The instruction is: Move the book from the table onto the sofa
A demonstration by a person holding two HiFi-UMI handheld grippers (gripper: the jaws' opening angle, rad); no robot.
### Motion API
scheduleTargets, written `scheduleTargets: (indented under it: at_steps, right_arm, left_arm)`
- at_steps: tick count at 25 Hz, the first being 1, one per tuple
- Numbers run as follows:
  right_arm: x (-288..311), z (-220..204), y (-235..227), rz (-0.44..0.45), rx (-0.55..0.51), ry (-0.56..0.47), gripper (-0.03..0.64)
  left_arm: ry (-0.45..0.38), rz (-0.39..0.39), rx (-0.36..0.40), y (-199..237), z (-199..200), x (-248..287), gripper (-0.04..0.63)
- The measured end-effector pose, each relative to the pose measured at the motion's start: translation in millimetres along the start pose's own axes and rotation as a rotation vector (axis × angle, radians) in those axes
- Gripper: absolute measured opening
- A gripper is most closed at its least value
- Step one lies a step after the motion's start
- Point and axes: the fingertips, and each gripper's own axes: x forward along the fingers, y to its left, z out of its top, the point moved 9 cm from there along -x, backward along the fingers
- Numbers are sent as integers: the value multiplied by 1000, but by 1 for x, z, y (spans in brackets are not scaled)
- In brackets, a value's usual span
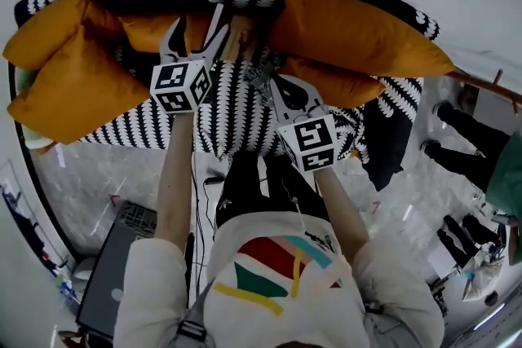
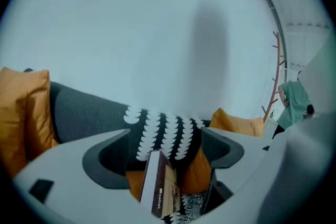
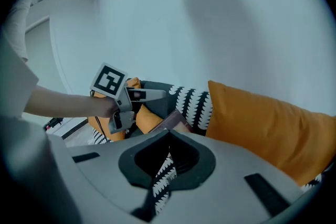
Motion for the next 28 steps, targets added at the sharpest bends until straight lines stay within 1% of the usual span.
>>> scheduleTargets:
  at_steps: [6, 9, 10, 12, 13, 15, 16, 17, 18, 19, 20, 21, 24, 26, 28]
  right_arm:
    - [-41, 45, 22, -23, -53, -98, 12]
    - [-69, 63, 34, -23, -65, -161, 12]
    - [-79, 68, 38, -19, -70, -185, 12]
    - [-100, 73, 47, -10, -86, -227, 12]
    - [-111, 73, 51, -15, -95, -240, 12]
    - [-126, 71, 55, -60, -103, -268, 12]
    - [-131, 70, 55, -87, -101, -288, 12]
    - [-135, 71, 53, -107, -100, -310, 12]
    - [-139, 73, 51, -122, -101, -331, 12]
    - [-143, 75, 48, -132, -102, -353, 12]
    - [-147, 79, 47, -139, -103, -376, 12]
    - [-151, 82, 48, -141, -104, -401, 12]
    - [-164, 85, 51, -138, -115, -457, 12]
    - [-171, 81, 53, -133, -123, -460, 12]
    - [-176, 75, 55, -138, -137, -443, 12]
  left_arm:
    - [-164, -45, 14, -46, 61, -83, 403]
    - [-241, -88, 30, -77, 90, -124, 399]
    - [-281, -100, 34, -87, 99, -137, 372]
    - [-373, -106, 60, -108, 110, -163, 290]
    - [-413, -107, 89, -118, 111, -176, 262]
    - [-469, -95, 169, -136, 111, -198, 221]
    - [-490, -72, 200, -143, 111, -206, 194]
    - [-511, -34, 217, -149, 111, -214, 150]
    - [-534, 14, 224, -154, 112, -220, 102]
    - [-556, 61, 227, -158, 114, -225, 41]
    - [-577, 92, 231, -163, 118, -228, 8]
    - [-595, 101, 241, -167, 124, -230, 8]
    - [-632, 60, 308, -184, 141, -231, 8]
    - [-646, 39, 335, -194, 147, -232, 8]
    - [-649, 21, 335, -202, 149, -232, 8]
